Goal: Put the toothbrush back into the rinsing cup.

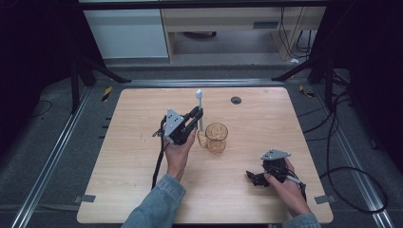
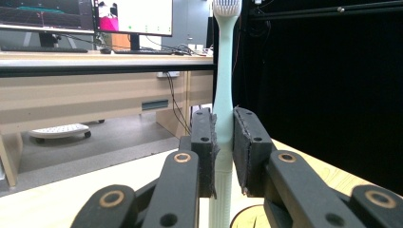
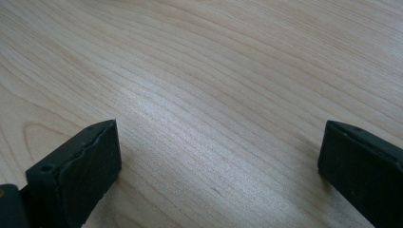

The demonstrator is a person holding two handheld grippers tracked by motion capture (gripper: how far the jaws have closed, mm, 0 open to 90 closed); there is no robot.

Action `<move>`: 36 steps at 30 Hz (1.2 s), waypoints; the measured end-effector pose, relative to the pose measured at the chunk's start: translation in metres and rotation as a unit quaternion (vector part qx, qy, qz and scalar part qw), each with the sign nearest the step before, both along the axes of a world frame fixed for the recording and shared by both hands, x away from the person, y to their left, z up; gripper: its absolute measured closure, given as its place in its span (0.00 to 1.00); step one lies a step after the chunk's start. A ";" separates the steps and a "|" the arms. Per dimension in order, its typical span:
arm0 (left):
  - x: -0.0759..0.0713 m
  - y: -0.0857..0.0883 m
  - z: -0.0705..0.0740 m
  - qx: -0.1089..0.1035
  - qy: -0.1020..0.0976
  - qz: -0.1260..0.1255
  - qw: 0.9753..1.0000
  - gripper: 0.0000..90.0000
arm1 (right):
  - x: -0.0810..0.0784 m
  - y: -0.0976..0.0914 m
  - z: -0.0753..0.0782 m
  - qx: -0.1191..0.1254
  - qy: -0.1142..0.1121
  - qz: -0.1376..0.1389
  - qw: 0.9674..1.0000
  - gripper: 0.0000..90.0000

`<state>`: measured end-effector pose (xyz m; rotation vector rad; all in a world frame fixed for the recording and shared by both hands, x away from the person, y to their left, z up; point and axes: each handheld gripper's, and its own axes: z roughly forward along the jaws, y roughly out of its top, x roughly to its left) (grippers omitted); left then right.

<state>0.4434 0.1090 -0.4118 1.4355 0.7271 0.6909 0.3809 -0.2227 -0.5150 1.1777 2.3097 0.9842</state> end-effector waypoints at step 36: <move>0.000 0.002 -0.029 0.012 0.028 0.000 1.000 0.87 | 0.000 0.000 0.000 0.001 0.000 0.000 1.000 0.01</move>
